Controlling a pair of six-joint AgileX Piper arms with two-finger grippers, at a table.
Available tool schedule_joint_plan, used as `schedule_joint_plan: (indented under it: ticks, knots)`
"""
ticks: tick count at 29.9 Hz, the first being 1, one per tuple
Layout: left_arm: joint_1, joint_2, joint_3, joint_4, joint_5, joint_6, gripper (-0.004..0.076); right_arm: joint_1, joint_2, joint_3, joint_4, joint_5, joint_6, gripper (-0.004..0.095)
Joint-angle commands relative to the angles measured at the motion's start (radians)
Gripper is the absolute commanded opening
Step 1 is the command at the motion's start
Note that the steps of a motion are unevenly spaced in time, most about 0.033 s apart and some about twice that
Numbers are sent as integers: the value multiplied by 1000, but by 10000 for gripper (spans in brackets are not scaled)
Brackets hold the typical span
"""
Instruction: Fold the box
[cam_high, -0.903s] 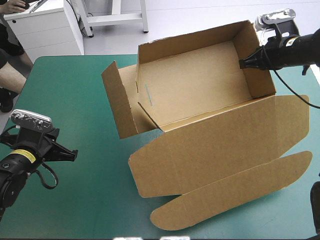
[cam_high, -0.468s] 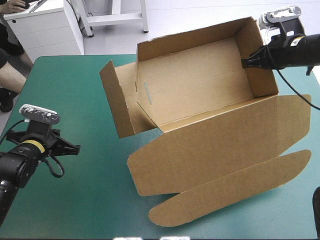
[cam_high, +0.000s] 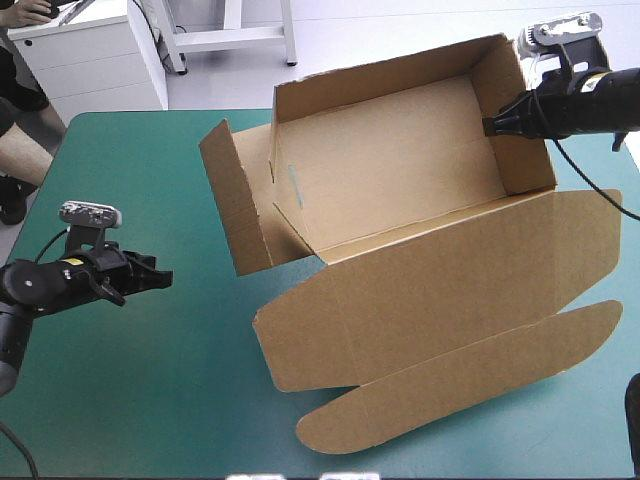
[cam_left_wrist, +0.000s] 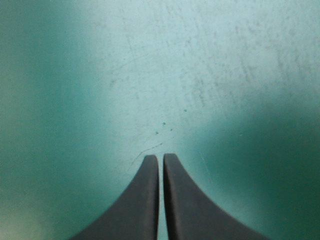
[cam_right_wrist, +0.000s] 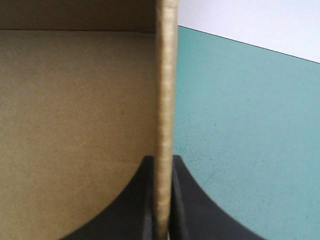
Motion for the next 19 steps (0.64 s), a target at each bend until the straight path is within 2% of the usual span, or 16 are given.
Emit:
schedule_joint_plan:
  ticks: [1,3,9,16,19]
  knots:
    - [145,33,-27,-335,96,227,20,-7,-44,-25,44,9,20,-20]
    - [219,70,-27,-462,187,339,20,-7,-44,-25,44,9,23,-20]
    - [314,218,1,-672,328,518,20,-7,-44,-25,82,9,23,-20]
    - [312,415,9,-846,386,554,24,-7,-44,-25,89,9,23,-20]
    - [312,462,9,-915,449,568,110,-7,-44,-25,89,9,23,-20]
